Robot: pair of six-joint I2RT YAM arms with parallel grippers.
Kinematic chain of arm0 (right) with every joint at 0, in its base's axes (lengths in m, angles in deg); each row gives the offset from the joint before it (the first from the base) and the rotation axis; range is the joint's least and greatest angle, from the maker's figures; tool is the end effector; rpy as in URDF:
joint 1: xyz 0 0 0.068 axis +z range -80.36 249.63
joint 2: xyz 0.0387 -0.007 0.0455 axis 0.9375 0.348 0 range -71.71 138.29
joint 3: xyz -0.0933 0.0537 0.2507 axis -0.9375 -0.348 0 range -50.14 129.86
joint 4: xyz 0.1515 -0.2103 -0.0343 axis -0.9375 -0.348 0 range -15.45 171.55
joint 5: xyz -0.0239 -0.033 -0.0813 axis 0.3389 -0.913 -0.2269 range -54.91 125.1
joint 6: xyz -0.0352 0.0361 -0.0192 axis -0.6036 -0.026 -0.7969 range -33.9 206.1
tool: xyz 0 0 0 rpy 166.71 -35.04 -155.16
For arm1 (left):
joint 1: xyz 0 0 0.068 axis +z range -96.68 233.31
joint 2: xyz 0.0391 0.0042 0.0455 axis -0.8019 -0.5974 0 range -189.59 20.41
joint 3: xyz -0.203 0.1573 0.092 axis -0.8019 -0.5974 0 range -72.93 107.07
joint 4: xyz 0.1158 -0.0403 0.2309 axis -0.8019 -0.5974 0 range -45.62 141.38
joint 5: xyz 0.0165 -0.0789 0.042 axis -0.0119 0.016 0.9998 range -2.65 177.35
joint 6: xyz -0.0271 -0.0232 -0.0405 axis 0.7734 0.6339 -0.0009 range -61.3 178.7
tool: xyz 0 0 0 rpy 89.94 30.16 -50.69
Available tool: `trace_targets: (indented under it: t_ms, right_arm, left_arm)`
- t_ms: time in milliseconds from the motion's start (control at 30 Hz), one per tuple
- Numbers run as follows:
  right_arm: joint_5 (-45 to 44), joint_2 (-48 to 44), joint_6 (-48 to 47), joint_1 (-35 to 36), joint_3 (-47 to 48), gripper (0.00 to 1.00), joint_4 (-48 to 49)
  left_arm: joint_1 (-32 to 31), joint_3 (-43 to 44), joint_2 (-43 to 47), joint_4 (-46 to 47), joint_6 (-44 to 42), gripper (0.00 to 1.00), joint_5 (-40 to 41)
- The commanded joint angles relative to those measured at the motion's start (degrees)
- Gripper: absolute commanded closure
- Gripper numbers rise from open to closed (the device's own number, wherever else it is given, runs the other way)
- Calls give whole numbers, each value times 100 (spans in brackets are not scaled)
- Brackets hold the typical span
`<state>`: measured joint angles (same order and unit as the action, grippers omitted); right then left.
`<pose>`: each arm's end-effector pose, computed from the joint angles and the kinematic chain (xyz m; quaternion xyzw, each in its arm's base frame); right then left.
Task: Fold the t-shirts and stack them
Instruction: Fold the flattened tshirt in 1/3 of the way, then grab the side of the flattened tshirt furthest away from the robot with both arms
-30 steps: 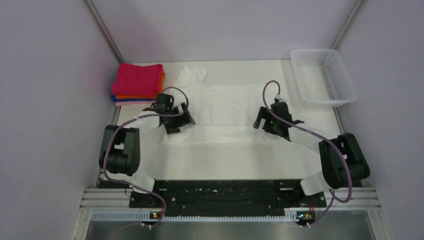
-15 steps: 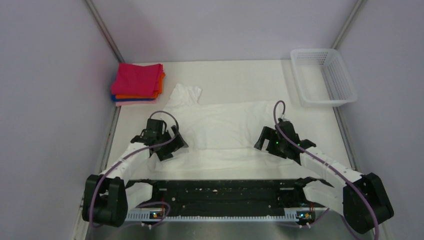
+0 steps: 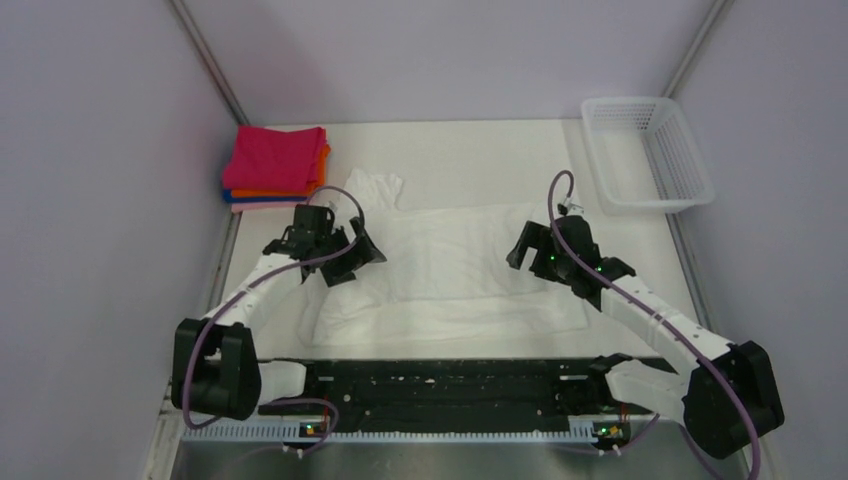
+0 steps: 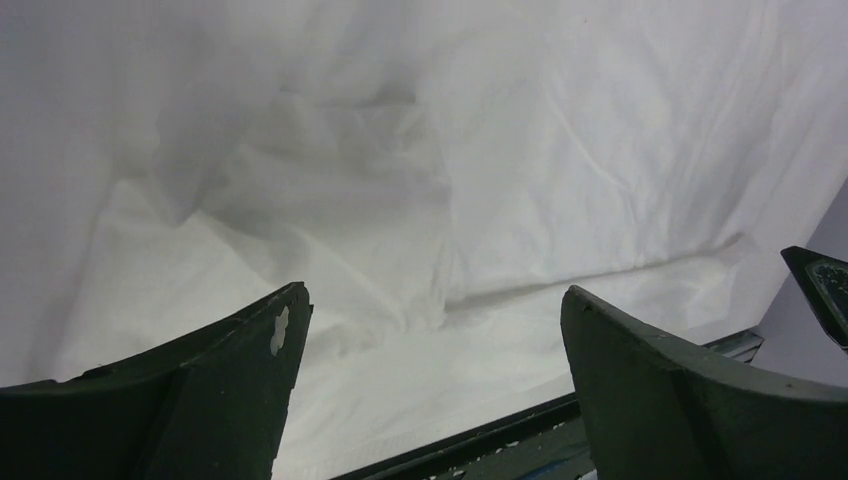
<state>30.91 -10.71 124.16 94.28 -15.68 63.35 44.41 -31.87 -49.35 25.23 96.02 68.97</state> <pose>0.1972 0.0877 0.2115 0.1217 0.9145 0.1713 0.3459 0.2298 -0.0475 0.2080 -0.1843 0.9241 -0.2570 0.2144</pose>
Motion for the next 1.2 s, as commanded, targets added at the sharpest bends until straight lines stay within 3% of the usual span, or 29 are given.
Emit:
trace_targets:
  t_ms: [0,367,533,767,967,1167]
  right_arm:
    - [-98,181,-203,-10,395,1,211]
    - [53,208,-230,-408,483,1,348]
    - [-71,160,-383,-521,555,1,312]
    - [-298,328,-525,-713,793,1,568]
    - [-386,949,-609,-815,1318,1,804]
    - [-558,1421,-750,-901,1627,1,882]
  left_arm:
    - [-6,535,-656,382,-349,1,-126]
    - [29,1679,-2503,867,-681,1,29]
    - [29,2150,-2444,486,-779,2,56]
    - [29,3221,-2408,-488,-1196,1,902]
    - [29,4955,-3510,-637,-1246,1,1175]
    - [29,7175,-5269,-1176,-1908,1,1369]
